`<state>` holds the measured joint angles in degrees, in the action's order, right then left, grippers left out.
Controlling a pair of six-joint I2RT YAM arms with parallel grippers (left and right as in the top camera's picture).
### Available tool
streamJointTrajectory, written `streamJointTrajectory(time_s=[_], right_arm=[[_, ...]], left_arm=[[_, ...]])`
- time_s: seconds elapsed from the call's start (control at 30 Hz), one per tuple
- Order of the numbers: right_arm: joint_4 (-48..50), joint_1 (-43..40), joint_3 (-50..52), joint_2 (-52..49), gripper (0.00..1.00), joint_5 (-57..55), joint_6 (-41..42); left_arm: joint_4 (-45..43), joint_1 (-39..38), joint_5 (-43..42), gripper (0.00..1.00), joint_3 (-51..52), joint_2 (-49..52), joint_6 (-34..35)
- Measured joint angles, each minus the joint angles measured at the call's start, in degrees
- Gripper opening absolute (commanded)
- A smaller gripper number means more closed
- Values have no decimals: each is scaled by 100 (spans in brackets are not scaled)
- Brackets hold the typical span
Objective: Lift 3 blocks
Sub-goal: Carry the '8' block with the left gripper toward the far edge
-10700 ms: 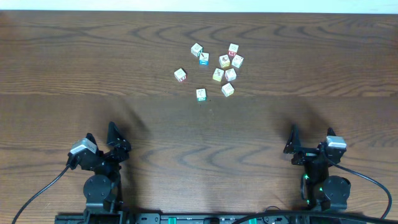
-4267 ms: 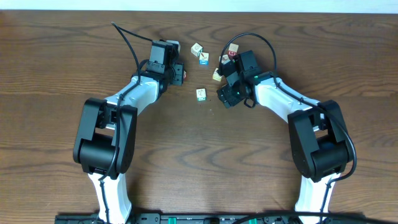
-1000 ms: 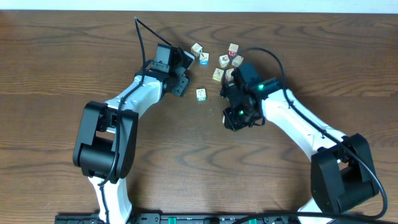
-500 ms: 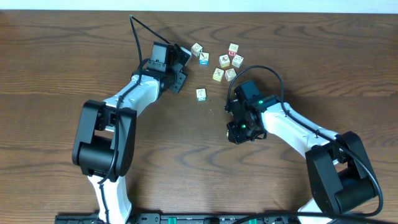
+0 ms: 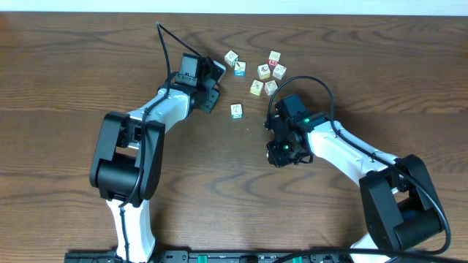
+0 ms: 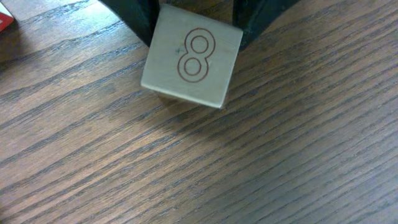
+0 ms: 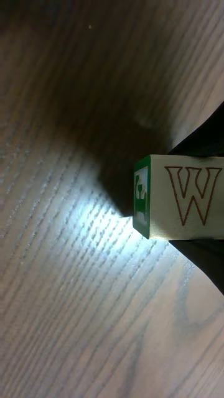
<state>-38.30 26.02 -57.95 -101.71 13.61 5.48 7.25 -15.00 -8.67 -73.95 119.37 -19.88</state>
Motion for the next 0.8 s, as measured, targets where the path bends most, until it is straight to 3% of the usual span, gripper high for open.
streamJointTrajectory(time_s=[0.13,0.23,0.27,0.43,0.8], right_arm=[[24,0,2,0,1,-44,2],[26,0,2,0,1,-85,2],[26,0,2,0,1,-105,2],[26,0,2,0,1,-160,2],[192,-9,7,0,1,-389,26]], left_arm=[[59,-2,0,24,0,0,7],[131,-9,2,41,-2,0,22],[133,-9,0,53,-4,-2,15],[162,-9,0,69,-20,-20,48],[627,-33,2,71,0,-227,144]])
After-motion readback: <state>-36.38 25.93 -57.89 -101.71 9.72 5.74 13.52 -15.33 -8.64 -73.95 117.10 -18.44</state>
